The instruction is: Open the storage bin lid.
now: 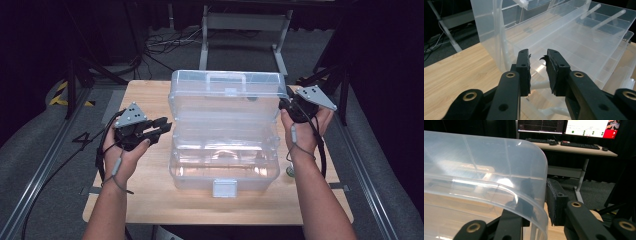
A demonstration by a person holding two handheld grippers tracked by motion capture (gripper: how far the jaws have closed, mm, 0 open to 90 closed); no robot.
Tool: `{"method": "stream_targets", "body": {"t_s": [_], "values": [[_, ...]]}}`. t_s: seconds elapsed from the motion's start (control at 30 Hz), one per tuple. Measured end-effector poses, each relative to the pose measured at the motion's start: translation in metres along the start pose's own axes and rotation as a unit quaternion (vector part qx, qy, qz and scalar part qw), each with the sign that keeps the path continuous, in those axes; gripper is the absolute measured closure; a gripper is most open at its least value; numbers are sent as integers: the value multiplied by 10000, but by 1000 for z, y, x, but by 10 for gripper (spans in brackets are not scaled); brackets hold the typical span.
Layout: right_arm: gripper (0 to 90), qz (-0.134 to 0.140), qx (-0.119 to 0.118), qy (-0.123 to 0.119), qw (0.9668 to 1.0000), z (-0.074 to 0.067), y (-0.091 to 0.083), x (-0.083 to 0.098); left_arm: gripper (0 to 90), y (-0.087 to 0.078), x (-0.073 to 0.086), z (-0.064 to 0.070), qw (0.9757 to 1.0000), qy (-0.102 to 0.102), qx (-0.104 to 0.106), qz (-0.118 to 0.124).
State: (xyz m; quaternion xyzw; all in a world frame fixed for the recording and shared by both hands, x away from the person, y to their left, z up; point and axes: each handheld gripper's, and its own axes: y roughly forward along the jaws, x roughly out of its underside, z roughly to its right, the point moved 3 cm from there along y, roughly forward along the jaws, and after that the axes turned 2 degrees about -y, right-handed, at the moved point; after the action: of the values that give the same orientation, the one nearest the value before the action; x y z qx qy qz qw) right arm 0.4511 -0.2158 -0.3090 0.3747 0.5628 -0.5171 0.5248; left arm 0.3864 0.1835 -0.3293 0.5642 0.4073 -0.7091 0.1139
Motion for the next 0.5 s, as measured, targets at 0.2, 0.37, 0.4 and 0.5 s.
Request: {"method": "stream_targets", "body": {"t_s": [0.2,0.37,0.4,0.5], "values": [[769,-191,9,40,9998,2,10,-6,722,-2,2,-2,10000,-29,37,-17],[773,-416,-49,138,9990,5,19,-11,696,-4,6,-2,9992,-81,375,-67],[777,-465,-44,116,9988,6,20,-12,697,-5,7,-2,9988,-135,472,-55],[783,-558,-41,84,9984,6,24,-14,694,-6,9,-1,9983,-139,555,-94]]}}
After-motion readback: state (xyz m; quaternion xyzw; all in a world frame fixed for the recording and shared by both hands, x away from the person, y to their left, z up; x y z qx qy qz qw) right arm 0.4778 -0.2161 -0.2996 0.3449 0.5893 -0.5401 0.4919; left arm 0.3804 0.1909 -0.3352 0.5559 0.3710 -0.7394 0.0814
